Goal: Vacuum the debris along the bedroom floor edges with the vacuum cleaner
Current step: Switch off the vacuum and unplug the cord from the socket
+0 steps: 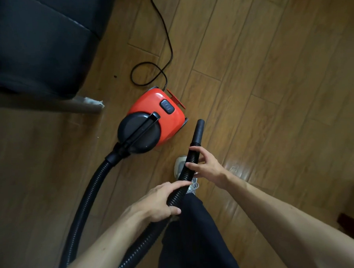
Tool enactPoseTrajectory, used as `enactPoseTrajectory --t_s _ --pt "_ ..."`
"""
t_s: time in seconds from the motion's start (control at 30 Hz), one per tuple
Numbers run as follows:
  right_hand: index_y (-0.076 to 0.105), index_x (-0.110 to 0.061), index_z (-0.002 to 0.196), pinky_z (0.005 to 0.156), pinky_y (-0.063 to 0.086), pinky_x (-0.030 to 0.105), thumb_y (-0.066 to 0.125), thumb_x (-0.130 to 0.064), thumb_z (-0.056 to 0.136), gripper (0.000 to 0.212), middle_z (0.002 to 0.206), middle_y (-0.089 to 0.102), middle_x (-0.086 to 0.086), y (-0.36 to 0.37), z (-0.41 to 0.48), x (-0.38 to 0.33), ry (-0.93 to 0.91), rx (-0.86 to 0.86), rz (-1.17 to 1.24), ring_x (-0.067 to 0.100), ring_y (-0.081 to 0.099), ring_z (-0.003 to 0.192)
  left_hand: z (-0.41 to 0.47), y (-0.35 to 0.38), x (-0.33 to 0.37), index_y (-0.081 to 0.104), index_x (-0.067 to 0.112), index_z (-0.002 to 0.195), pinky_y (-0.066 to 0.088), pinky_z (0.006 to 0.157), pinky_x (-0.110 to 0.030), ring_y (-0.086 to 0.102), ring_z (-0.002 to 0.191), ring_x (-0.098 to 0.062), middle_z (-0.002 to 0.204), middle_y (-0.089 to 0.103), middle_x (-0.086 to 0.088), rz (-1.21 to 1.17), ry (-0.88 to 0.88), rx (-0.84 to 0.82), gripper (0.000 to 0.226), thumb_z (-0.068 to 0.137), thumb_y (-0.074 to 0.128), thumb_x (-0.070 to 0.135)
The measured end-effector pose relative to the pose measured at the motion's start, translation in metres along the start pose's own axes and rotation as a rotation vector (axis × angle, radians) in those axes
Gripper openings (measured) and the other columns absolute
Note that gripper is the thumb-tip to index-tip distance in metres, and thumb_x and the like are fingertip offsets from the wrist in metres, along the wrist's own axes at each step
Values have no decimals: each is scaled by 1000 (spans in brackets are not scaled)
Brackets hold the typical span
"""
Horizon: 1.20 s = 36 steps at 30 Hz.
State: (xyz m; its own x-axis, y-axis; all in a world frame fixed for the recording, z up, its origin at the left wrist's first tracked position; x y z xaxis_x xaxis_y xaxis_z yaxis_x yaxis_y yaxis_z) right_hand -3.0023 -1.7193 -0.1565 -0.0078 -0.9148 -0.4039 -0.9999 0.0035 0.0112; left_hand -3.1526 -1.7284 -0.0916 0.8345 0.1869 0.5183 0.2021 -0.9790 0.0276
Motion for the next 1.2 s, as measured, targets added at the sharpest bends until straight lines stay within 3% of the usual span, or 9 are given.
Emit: enactPoseTrajectory --t_s 0.1,0.3,0.4,0.5,0.63,0.8,0.87,1.03,1.2 --pt "47 -23 139 82 61 46 76 -7 85 63 112 55 18 7 -7 13 4 -1 35 33 68 100 -2 12 -8 25 65 139 37 112 -40 41 133 -15 142 45 7 19 -6 -32 78 86 71 32" --pt "46 -25 140 72 63 36 77 -2 83 69 116 54 18 26 -26 36 -14 -25 34 25 67 94 -12 46 -27 22 68 136 33 115 -45 33 142 -18 151 39 5 4 21 -35 81 83 74 34" --pt "41 -27 144 74 63 41 76 2 82 78 110 54 14 34 -35 49 -9 -62 10 24 67 91 -18 62 -35 24 62 140 31 116 -40 32 142 -15 153 38 6 11 22 -51 82 83 75 32" --pt "36 -27 147 68 63 36 76 6 81 85 111 55 15 34 -42 57 15 -73 -7 26 67 92 -25 75 -32 26 52 147 29 114 -32 32 142 -15 155 36 6 2 40 -68 79 88 72 27" --pt "35 -29 146 70 63 41 75 10 79 87 109 53 15 27 -42 62 34 -75 -7 27 66 94 -22 86 -34 21 63 143 36 112 -35 40 137 -16 150 42 3 -67 32 -89 74 94 61 24" --pt "35 -33 144 64 62 32 75 8 79 87 118 51 17 11 -31 55 30 -82 -49 26 65 96 -7 90 -30 24 65 142 34 116 -34 39 137 -8 154 36 11 -236 53 -111 77 96 58 15" --pt "34 -34 144 69 63 38 75 8 79 88 120 52 16 4 -25 53 23 -84 -58 28 65 100 1 88 -25 27 58 145 33 111 -26 37 133 -3 147 35 19 -253 43 -71 74 96 59 13" --pt "30 -38 144 84 60 50 76 6 79 91 113 53 7 -24 -2 45 -32 -11 -126 27 63 105 36 84 -12 25 62 143 31 117 -39 31 143 -15 154 34 10 -196 -9 88 73 94 63 22" --pt "29 -45 140 90 58 50 79 2 76 93 122 57 9 -52 27 45 -50 18 -239 28 63 109 76 84 7 26 53 147 33 112 -37 37 138 -20 140 45 1 -141 -13 168 72 93 65 25"
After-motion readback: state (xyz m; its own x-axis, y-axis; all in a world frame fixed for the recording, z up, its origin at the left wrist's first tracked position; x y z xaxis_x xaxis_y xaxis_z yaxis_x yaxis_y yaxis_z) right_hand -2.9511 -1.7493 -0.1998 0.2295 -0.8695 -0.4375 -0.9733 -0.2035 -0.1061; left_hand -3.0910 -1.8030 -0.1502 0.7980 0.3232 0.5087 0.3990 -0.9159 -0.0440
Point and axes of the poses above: each hand's wrist, its own z-axis towards the middle knuckle, its own y-axis out of the palm, x = y × z, the point moved 10 cm from there along z, towards the middle knuckle
